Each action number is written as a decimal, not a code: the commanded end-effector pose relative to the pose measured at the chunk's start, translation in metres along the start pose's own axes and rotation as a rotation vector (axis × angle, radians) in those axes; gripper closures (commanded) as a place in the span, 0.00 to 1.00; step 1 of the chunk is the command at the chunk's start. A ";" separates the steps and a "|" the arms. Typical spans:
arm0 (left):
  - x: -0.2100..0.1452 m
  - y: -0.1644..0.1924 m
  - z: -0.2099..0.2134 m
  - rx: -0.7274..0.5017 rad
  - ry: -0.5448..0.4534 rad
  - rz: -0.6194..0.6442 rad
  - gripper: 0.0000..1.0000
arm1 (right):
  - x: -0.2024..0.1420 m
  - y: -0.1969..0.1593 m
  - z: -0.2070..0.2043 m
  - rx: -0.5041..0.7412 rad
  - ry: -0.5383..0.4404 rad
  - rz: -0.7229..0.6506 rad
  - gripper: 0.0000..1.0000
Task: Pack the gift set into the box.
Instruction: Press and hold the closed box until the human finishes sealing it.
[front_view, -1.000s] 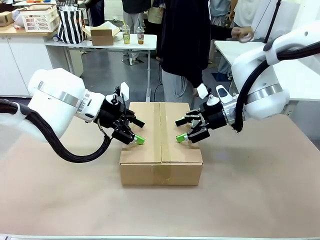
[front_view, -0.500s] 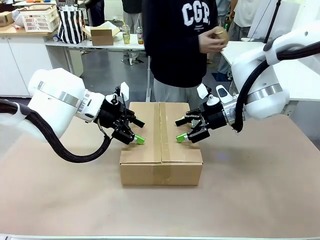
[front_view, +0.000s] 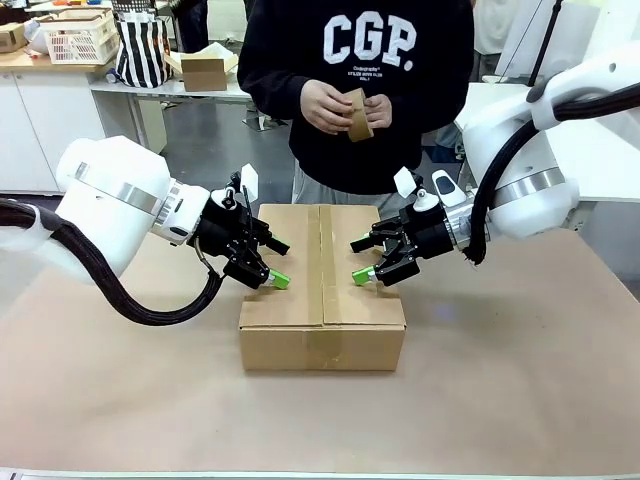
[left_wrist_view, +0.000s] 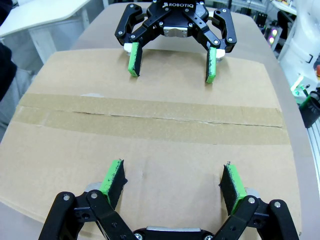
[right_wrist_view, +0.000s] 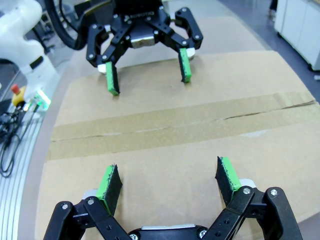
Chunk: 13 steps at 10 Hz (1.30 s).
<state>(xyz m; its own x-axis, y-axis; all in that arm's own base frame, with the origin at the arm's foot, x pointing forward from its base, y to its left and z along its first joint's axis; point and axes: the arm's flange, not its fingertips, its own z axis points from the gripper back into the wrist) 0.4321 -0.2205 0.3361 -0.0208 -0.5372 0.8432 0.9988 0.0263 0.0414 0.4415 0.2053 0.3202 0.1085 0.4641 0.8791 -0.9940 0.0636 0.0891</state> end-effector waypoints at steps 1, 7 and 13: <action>-0.003 -0.001 -0.001 -0.006 -0.006 -0.007 0.00 | -0.001 -0.001 0.000 -0.023 0.011 -0.004 0.00; -0.003 -0.001 -0.001 -0.006 -0.006 -0.007 0.00 | -0.001 -0.001 0.000 -0.023 0.011 -0.004 0.00; -0.003 -0.001 -0.001 -0.006 -0.006 -0.007 0.00 | -0.001 -0.001 0.000 -0.023 0.011 -0.004 0.00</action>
<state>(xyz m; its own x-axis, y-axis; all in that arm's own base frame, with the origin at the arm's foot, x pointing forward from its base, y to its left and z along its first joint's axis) 0.4321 -0.2205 0.3361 -0.0209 -0.5372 0.8432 0.9988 0.0263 0.0414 0.4415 0.2053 0.3202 0.1085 0.4641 0.8791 -0.9940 0.0636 0.0891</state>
